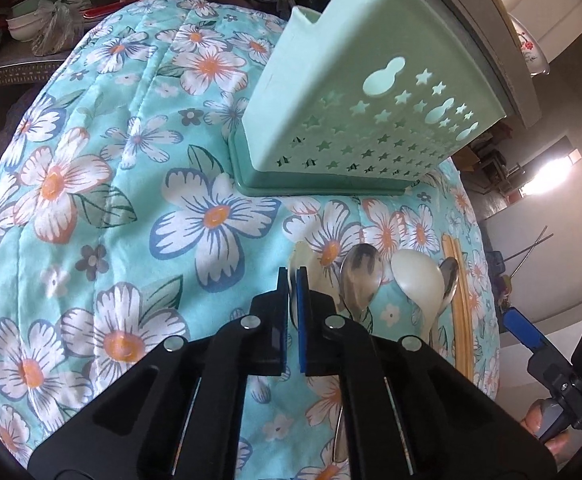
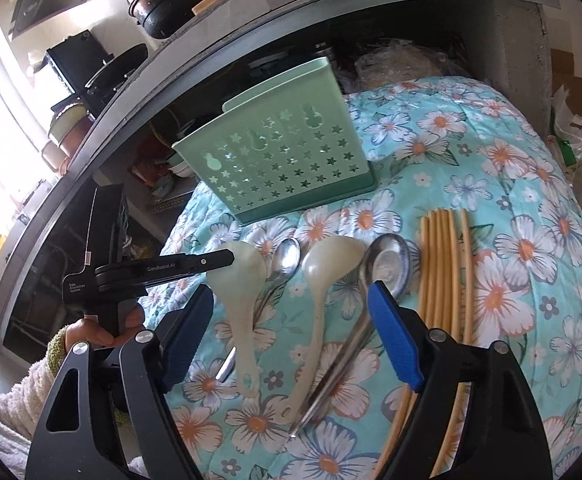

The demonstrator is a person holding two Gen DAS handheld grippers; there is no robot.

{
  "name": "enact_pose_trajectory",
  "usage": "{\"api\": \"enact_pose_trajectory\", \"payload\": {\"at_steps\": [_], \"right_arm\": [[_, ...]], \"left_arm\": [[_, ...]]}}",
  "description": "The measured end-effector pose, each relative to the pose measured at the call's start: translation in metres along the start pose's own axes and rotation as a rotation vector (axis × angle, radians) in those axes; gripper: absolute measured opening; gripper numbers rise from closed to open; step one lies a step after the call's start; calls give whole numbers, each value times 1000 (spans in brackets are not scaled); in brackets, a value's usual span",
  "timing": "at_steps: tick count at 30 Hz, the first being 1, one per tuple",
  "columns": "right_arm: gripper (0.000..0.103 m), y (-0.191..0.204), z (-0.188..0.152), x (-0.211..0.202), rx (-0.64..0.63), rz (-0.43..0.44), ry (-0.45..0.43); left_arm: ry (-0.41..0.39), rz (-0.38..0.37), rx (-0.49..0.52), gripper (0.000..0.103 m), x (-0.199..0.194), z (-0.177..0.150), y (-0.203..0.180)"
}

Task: Organize utensils
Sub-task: 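Grasp the white rice paddle handle with the left tool while the right tool grasps a steel spoon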

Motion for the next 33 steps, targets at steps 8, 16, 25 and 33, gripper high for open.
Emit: {"api": "enact_pose_trajectory", "payload": {"at_steps": [8, 16, 25, 33], "right_arm": [[54, 32, 10, 46, -81, 53, 107], [39, 24, 39, 122, -292, -63, 243], [32, 9, 42, 158, -317, -58, 373], [14, 7, 44, 161, -328, -36, 472]], "left_arm": [[-74, 38, -36, 2, -41, -12, 17], [-85, 46, -104, 2, -56, -30, 46], [-100, 36, -122, 2, -57, -31, 51], [-102, 29, -143, 2, -55, -30, 58]]}}
Point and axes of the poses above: each gripper's, at about its wrist camera, not at the fingertips, and x roughly the way its jaws point, y to its left, z to its top, the point moved 5 cm from there along x, roughly the way its jaws point, and after that the axes turned 1 degree about -x, right-handed, at the moved point
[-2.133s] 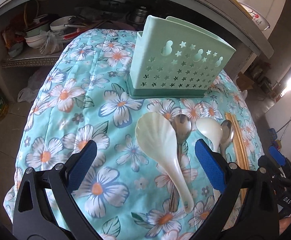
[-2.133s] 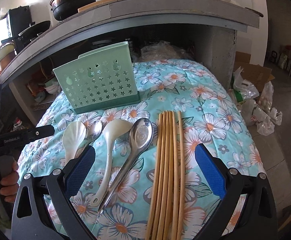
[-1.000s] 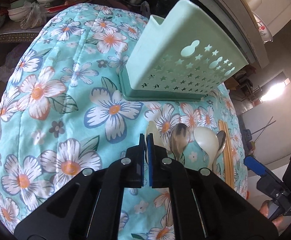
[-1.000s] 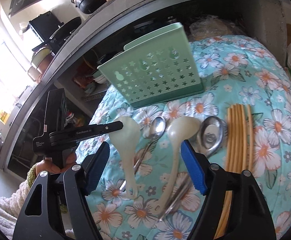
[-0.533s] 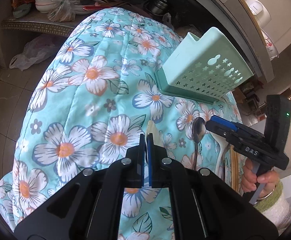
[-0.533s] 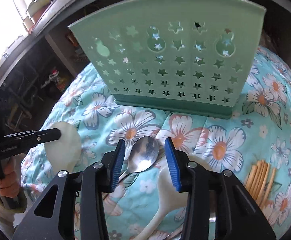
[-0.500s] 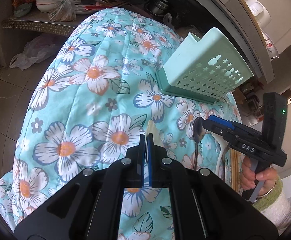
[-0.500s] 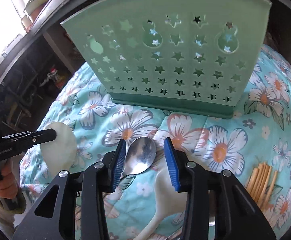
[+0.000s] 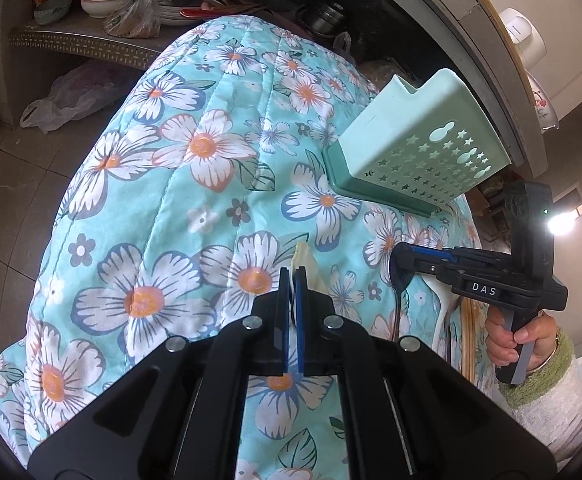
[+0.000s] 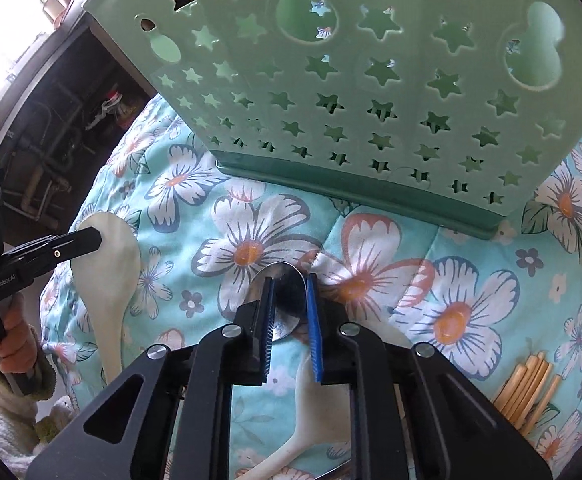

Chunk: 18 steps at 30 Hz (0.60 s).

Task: Organize utensils
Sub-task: 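Grasp the white rice paddle handle with the left tool while the right tool grasps a steel spoon, then lift the paddle into the green holder and open the left tool while the right drops the spoon in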

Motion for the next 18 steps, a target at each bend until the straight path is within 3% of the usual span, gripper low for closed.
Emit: {"api": "enact_pose_trajectory", "payload": {"at_steps": [4, 9, 18], "right_arm": [[5, 2, 1, -5, 30, 27, -13], [4, 16, 1, -23, 14, 14, -55], [2, 44, -1, -105, -58, -104, -280]], "left_arm": [[-6, 3, -3, 2, -1, 0, 0], [-8, 11, -5, 2, -2, 0, 0], [-64, 26, 15, 2, -22, 6, -13]]}}
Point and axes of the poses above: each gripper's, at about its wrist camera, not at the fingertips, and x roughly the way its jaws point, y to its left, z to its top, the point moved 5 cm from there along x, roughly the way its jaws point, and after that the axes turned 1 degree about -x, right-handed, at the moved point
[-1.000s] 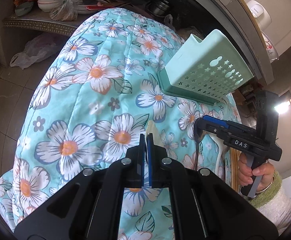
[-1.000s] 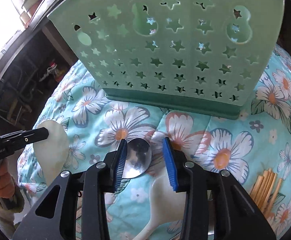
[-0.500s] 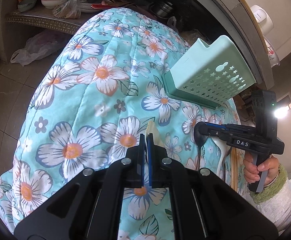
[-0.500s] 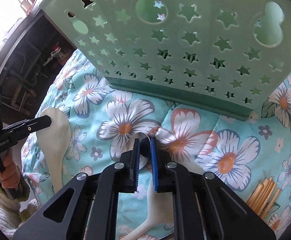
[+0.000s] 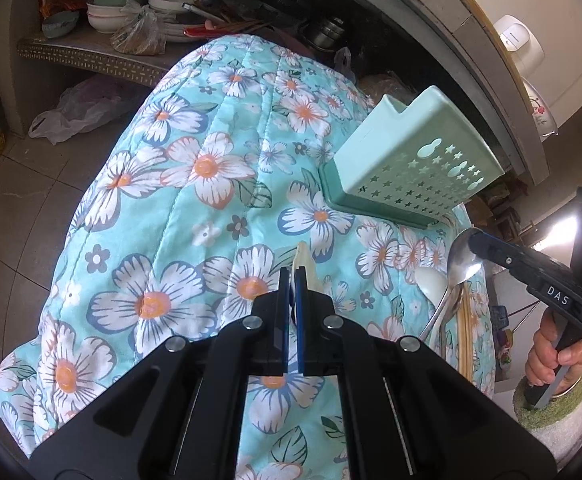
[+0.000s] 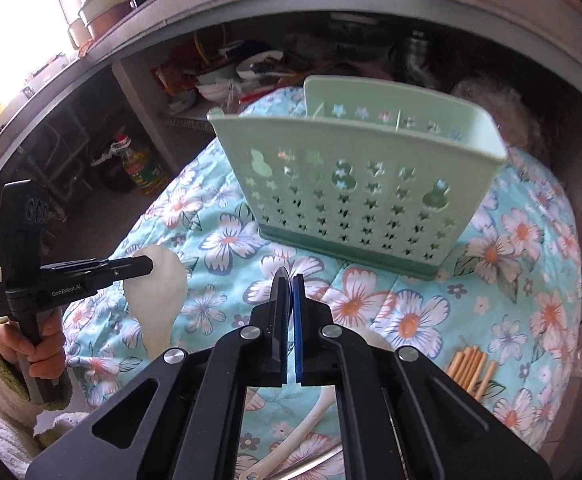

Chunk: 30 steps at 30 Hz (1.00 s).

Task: Organize utensils
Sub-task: 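Lift the paddle into the green holder and open the left tool while the right drops the spoon in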

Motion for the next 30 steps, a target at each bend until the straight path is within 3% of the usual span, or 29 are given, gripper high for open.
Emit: {"api": "enact_pose_trajectory", "payload": {"at_steps": [4, 8, 16, 22, 30], "right_arm": [[3, -9, 8, -40, -19, -75, -101], [3, -18, 13, -74, 7, -85, -189], [3, -39, 7, -134, 86, -75, -331], [3, -50, -11, -150, 133, -76, -351], [3, -74, -26, -155, 185, -71, -343]], "left_arm": [[-77, -12, 20, 2, -29, 19, -18], [-197, -21, 66, 2, -68, 51, -46], [-562, 18, 156, 2, -145, 140, -114], [-659, 113, 210, 2, -124, 182, -148], [-635, 218, 284, 2, -60, 183, -156]]}}
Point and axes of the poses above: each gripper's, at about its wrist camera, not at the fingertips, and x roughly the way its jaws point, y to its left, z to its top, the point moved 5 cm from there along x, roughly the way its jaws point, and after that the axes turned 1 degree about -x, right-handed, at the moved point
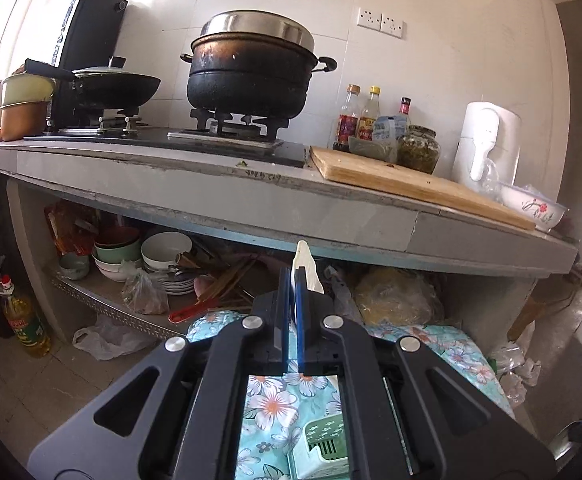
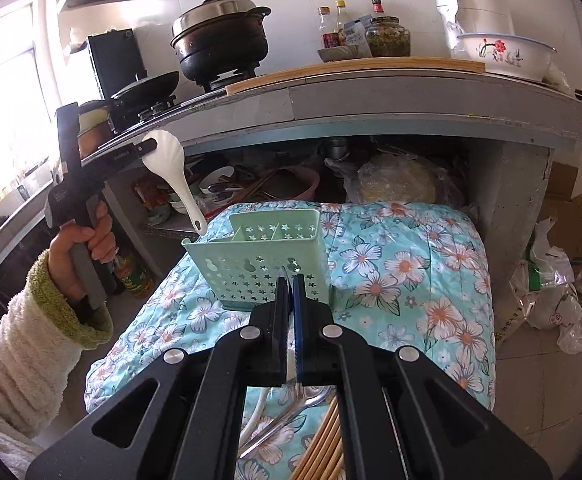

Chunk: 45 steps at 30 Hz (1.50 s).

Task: Organize utensils
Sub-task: 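Lift the paddle into the green holder and open the left tool while the right drops the spoon in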

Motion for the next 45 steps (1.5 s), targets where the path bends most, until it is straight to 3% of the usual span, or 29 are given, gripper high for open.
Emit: {"api": "enact_pose_trajectory", "payload": {"at_steps": [6, 11, 13, 15, 17, 19, 23, 29, 35, 40, 45], "right_arm": [[3, -6, -6, 3, 7, -1, 17], [3, -7, -7, 6, 6, -4, 26], [3, -8, -5, 7, 8, -8, 27], [3, -9, -3, 8, 12, -11, 26], [3, -9, 2, 8, 10, -14, 22], [3, -9, 9, 8, 5, -25, 10], [3, -8, 39, 1, -11, -46, -56], [3, -12, 110, -4, -16, -91, -211], [3, -18, 149, 50, -35, -157, -208], [3, -12, 135, 103, -114, -241, -139], [3, -6, 110, 132, -150, -234, -82]], "left_arm": [[40, 7, 45, 2, 17, -31, -4], [133, -47, 8, 2, 28, -56, 1], [161, -71, -15, 6, 28, -65, 5], [186, -91, -37, 15, 27, -71, 8], [196, -113, -63, 29, 24, -75, 11], [193, -128, -83, 34, 18, -76, 16], [181, -150, -113, 38, -1, -78, 24], [202, -131, -134, 48, -41, -99, 43], [293, -85, -130, 53, -70, -147, 60], [359, -53, -126, 54, -87, -182, 73], [383, -56, -140, 54, -92, -197, 79]]}}
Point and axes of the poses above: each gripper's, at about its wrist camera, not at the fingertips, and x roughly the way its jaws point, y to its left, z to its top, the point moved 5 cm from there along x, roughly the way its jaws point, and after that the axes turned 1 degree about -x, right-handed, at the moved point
